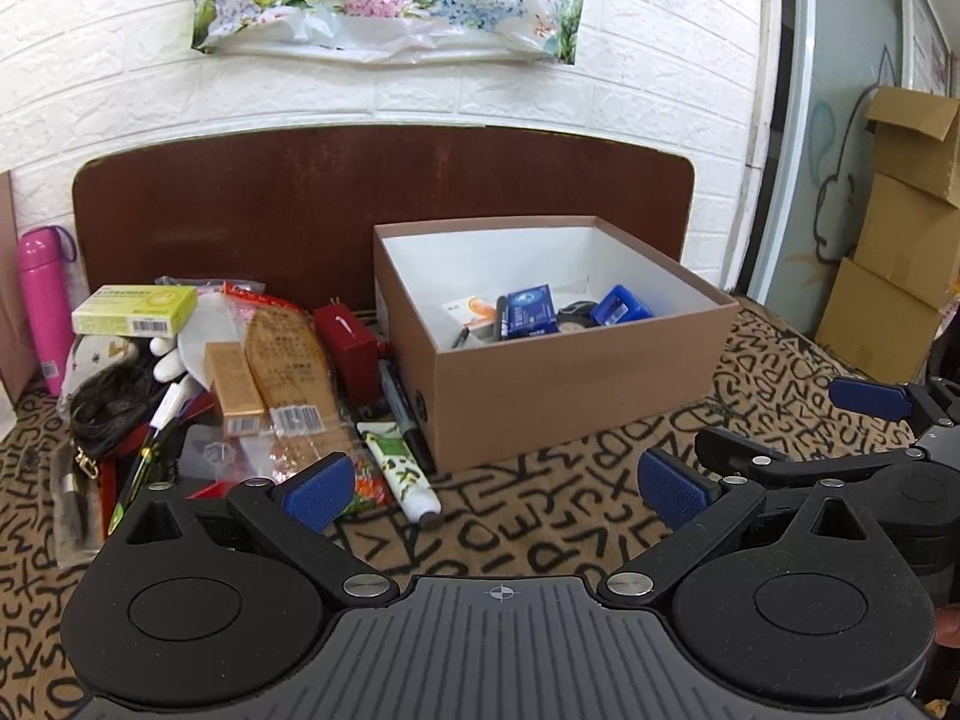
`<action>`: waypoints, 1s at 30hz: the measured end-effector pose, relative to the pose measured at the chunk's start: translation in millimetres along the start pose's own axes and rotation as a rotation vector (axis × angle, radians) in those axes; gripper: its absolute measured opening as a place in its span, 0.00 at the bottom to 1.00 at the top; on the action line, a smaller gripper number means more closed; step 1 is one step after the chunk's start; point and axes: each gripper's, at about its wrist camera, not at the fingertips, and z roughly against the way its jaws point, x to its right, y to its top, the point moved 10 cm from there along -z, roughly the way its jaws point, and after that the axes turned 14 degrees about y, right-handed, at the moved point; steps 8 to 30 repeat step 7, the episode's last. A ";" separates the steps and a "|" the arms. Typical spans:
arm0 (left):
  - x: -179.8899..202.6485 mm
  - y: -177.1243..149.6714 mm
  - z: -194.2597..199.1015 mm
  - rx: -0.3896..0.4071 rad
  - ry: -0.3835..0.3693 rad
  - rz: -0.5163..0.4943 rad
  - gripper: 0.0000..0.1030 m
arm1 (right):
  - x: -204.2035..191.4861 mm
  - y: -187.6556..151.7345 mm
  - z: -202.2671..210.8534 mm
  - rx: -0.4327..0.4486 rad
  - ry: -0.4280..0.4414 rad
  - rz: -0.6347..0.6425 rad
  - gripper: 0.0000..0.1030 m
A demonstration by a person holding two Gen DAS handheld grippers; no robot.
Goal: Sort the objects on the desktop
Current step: 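Withdraw both grippers up and away from the brown box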
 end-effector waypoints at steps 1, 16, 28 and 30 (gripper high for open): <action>-0.8 -1.6 1.9 0.001 -0.001 0.005 1.00 | -1.6 -2.1 1.9 0.000 0.000 -0.001 1.00; -4.3 -3.2 6.7 0.008 0.006 0.011 1.00 | -7.2 -9.4 7.8 -0.007 0.000 -0.012 1.00; -4.3 -3.2 6.7 0.008 0.006 0.011 1.00 | -7.2 -9.4 7.8 -0.007 0.000 -0.012 1.00; -4.3 -3.2 6.7 0.008 0.006 0.011 1.00 | -7.2 -9.4 7.8 -0.007 0.000 -0.012 1.00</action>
